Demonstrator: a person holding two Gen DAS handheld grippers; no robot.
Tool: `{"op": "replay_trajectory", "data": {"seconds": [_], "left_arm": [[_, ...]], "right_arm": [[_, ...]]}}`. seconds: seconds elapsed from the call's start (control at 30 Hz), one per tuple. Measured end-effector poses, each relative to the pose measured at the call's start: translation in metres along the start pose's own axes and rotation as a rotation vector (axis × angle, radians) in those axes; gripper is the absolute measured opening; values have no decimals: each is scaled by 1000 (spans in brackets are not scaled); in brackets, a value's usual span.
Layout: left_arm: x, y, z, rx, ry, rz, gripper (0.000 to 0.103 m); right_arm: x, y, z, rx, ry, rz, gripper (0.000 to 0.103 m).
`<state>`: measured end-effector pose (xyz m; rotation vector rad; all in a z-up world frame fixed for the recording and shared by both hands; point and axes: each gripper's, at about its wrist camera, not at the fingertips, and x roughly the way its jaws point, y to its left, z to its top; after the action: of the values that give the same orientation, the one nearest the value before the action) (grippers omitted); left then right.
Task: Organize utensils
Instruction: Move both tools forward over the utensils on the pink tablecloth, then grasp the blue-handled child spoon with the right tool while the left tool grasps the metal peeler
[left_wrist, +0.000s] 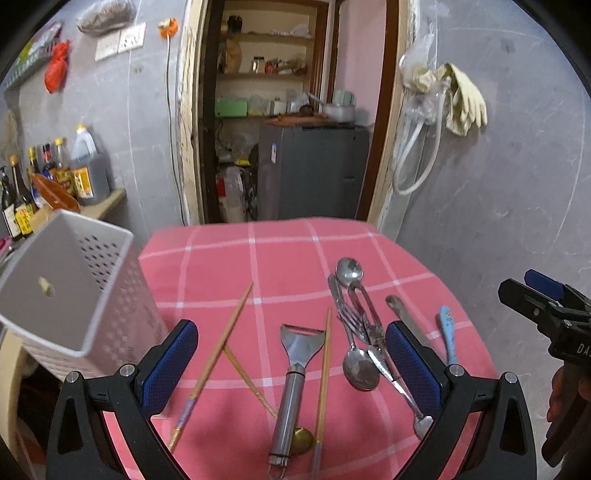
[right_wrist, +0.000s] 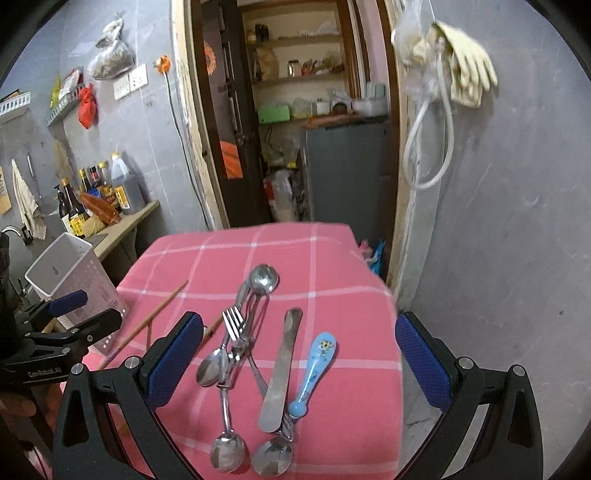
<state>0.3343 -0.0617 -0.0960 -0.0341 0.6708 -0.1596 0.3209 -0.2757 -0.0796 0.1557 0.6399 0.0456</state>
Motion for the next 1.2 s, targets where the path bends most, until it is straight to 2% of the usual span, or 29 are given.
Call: {"op": "replay_trajectory", "data": {"seconds": [0.1,0.13,0.17,0.27,0.4,0.53,0.63,0.8,0.93,1.0,1.07,1.2], "left_arm": [[19,1,-2,-21,42,-12,94],[26,2,-4,-29,57,-16,91],[34,2,-6,-38,79,-23,86],[52,5,-9,-60,134,-31,71],[72,9,-15,-85,203,-33,54],[92,9,-21,-76,284,-35,52],[102,9,-23,-65,323,-43,51],[112,7,-25,-52,371,-70,44],[116,6,-21,-58,391,-117,41],[119,7,-20,-79,408,-163,35],[123,9,-18,-110,426,-198,34],[129,19,-16,-195,470,-254,25]], "right_arm": [[20,-6,-8,25,40,23,92],[28,-8,-11,32,58,30,85],[34,-9,-14,39,72,34,78],[54,-12,-23,64,118,46,65],[75,-15,-34,91,174,49,60],[89,-15,-44,114,213,38,60],[96,-16,-48,122,238,36,58],[101,-13,-48,119,253,52,54],[104,-15,-47,128,281,99,54],[106,-16,-47,138,297,124,50],[108,-16,-47,152,309,150,46],[111,-16,-48,171,322,177,40]]}}
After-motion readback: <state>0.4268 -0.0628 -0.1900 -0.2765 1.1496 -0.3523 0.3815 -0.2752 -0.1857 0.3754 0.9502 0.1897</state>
